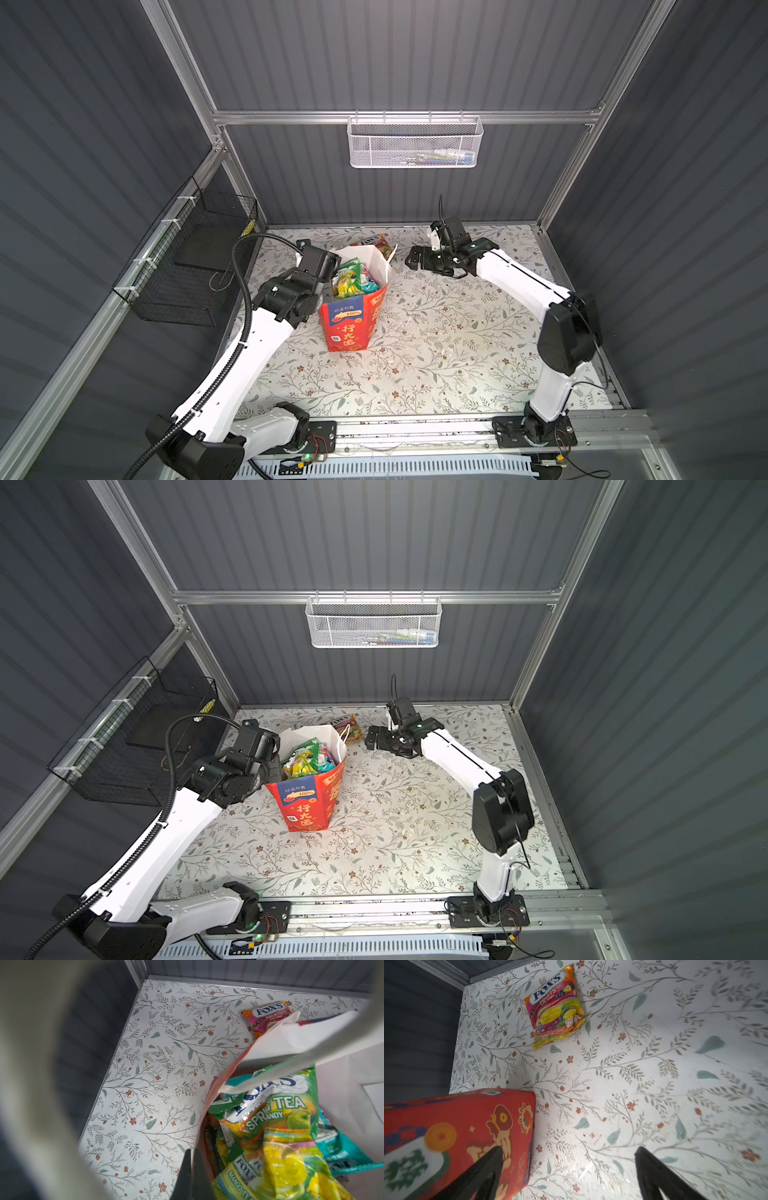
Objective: Place the snacks into the paper bag
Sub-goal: Pick up the snack from the top-center of the table.
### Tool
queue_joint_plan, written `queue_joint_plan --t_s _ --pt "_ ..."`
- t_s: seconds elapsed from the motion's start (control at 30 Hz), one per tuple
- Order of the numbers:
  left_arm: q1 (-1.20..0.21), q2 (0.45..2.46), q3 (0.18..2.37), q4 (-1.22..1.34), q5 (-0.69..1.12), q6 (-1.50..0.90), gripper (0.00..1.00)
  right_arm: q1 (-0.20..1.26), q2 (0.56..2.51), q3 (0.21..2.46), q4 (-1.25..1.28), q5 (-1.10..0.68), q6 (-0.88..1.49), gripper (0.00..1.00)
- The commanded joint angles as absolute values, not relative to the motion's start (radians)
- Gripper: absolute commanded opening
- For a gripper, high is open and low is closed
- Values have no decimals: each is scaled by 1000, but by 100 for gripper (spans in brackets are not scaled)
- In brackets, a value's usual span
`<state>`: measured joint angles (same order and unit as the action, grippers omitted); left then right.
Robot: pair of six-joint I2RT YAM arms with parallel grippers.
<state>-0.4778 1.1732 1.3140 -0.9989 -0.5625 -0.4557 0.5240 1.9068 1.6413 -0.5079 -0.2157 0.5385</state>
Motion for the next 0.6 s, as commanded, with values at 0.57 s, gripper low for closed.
queue_joint_plan --t_s 0.57 --pt "-466 1131 1259 -904 -594 -407 1 460 2511 2240 -450 -433 841 85"
